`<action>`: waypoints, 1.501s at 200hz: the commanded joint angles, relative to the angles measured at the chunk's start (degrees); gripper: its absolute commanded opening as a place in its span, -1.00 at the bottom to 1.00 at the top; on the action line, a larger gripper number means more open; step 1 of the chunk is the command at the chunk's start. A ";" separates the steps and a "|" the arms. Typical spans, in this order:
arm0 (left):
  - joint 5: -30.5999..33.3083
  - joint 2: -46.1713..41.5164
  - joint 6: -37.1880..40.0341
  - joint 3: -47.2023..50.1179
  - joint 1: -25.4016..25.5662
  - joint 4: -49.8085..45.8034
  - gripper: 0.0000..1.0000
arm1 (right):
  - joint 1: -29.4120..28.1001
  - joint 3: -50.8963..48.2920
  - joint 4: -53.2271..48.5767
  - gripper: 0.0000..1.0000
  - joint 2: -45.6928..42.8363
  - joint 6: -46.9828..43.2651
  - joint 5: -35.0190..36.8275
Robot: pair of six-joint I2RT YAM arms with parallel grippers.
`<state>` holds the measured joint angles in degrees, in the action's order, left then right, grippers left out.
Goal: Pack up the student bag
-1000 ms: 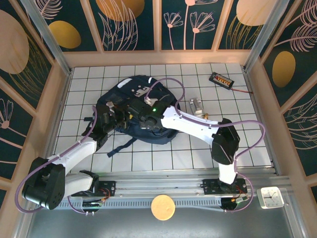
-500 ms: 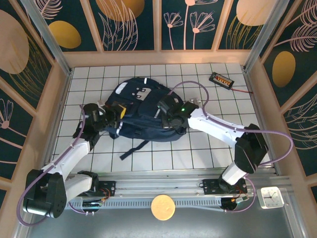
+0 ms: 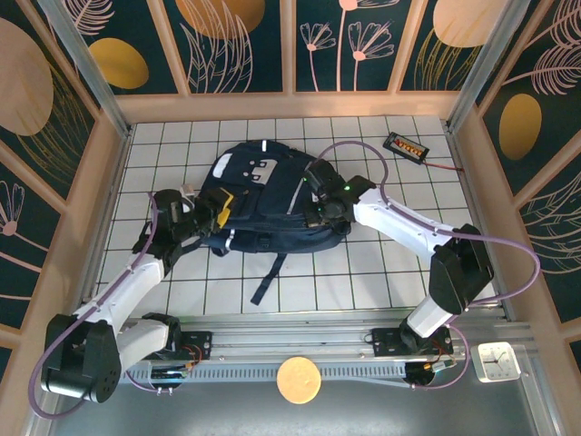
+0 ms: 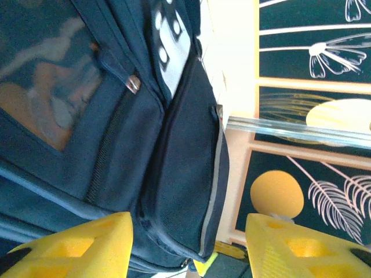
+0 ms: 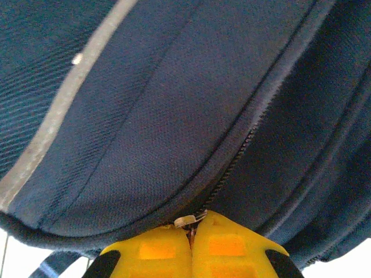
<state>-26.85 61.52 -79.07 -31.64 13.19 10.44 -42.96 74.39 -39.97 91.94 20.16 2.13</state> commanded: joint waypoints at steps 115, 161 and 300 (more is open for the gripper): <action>2.41 11.56 -13.08 -0.17 12.73 16.80 0.07 | -9.24 5.95 1.44 -1.00 0.98 5.98 -3.44; 1.03 13.53 -13.41 1.51 12.85 18.19 -0.97 | -9.68 5.71 1.43 -1.00 1.16 5.87 -3.13; -1.13 9.48 28.10 -13.44 -0.14 -27.29 -1.00 | 1.20 -0.77 -4.74 -1.00 -3.62 -15.41 -10.90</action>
<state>-34.65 68.99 -63.16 -39.79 16.19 -4.29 -44.99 72.86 -35.38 89.14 10.96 -12.51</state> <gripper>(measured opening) 0.062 0.055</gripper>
